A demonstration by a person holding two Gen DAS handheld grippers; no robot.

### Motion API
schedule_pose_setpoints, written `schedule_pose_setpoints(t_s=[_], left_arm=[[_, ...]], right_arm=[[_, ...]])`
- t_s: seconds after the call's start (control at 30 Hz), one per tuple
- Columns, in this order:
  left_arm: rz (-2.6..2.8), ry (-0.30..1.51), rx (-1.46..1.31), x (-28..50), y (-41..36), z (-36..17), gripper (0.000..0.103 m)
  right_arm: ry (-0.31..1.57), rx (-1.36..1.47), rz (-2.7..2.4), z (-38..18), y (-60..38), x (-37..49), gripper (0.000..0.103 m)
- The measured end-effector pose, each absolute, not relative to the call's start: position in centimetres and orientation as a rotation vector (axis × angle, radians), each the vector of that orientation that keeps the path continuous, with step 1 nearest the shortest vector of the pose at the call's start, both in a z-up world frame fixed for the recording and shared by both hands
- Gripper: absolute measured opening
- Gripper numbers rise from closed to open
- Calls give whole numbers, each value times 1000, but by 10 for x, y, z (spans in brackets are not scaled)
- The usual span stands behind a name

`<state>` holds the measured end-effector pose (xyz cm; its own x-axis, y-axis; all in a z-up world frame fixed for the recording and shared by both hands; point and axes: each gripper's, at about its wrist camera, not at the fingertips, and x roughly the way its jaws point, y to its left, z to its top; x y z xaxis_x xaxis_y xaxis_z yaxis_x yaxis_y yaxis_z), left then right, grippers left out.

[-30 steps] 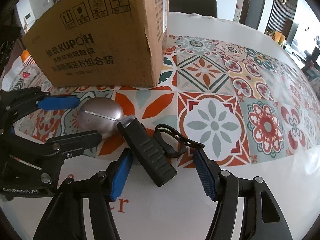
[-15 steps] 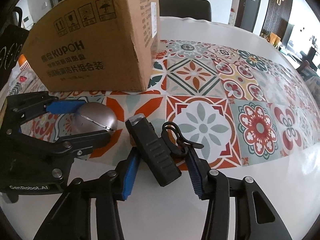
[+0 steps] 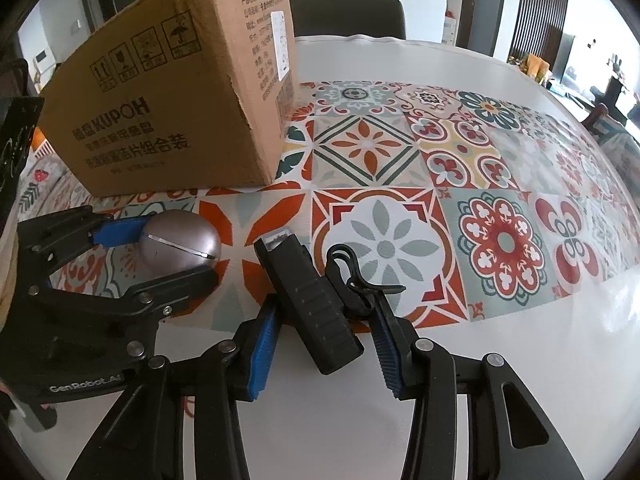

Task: Organize rigid objects
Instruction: 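Grasp the silver egg speaker with the left gripper while the right grasps the black flashlight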

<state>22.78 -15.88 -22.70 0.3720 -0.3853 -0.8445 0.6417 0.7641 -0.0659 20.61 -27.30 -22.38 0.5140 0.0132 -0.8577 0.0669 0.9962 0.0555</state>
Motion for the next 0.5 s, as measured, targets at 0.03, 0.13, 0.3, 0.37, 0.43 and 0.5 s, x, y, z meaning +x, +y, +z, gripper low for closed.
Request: schedule_pose_setpoints(t_s=[0.03, 0.13, 0.3, 0.37, 0.43, 0.5], left_arm=[[-659, 989, 294, 226, -158, -227, 63], [-633, 999, 266, 224, -152, -225, 63], [-568, 995, 200, 219, -137, -214, 63], [-544, 985, 186, 215, -131, -208, 63], [-522, 972, 168, 212, -123, -199, 63], [-509, 960, 150, 210, -117, -191, 63]], right_arm=[[1028, 82, -33, -223, -273, 206, 45], [1017, 81, -31, -219, -270, 199, 45], [1003, 96, -37, -210, -269, 193, 45], [996, 103, -42, -206, -268, 191, 45], [985, 111, -41, -200, -267, 189, 45], [976, 120, -39, -193, -264, 187, 45]])
